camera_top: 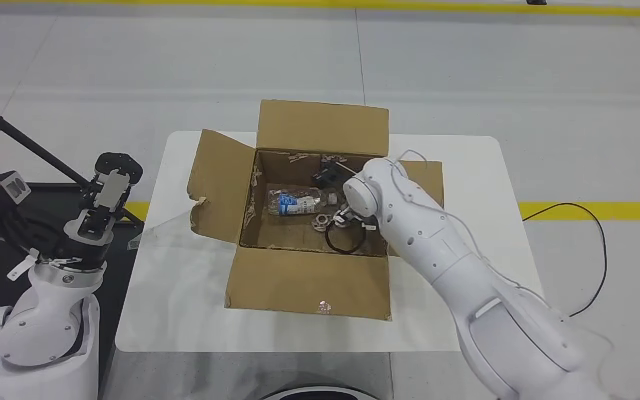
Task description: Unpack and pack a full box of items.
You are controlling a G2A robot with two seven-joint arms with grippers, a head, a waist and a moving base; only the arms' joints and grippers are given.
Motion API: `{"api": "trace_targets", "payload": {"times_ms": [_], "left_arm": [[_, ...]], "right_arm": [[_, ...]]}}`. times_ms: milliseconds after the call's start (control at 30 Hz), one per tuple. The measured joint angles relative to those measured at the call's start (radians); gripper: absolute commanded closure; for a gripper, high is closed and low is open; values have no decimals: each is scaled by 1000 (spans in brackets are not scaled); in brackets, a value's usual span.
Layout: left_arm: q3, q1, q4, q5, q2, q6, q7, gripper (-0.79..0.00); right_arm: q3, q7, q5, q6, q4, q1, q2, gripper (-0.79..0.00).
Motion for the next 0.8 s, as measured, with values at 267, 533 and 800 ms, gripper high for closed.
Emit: {"api": "trace_targets", "payload": {"times_ms": [267, 533, 800], "left_arm": [[0, 0, 0, 0, 0, 0, 0, -785], [0, 0, 0, 0, 0, 0, 0, -785], [0, 0, 0, 0, 0, 0, 0, -785]], "right_arm": [[12, -13, 1, -12, 17, 5, -8, 0], [69, -25, -11, -36, -121, -23, 19, 0], [246, 11, -57, -95, -524, -196, 113, 0]]}}
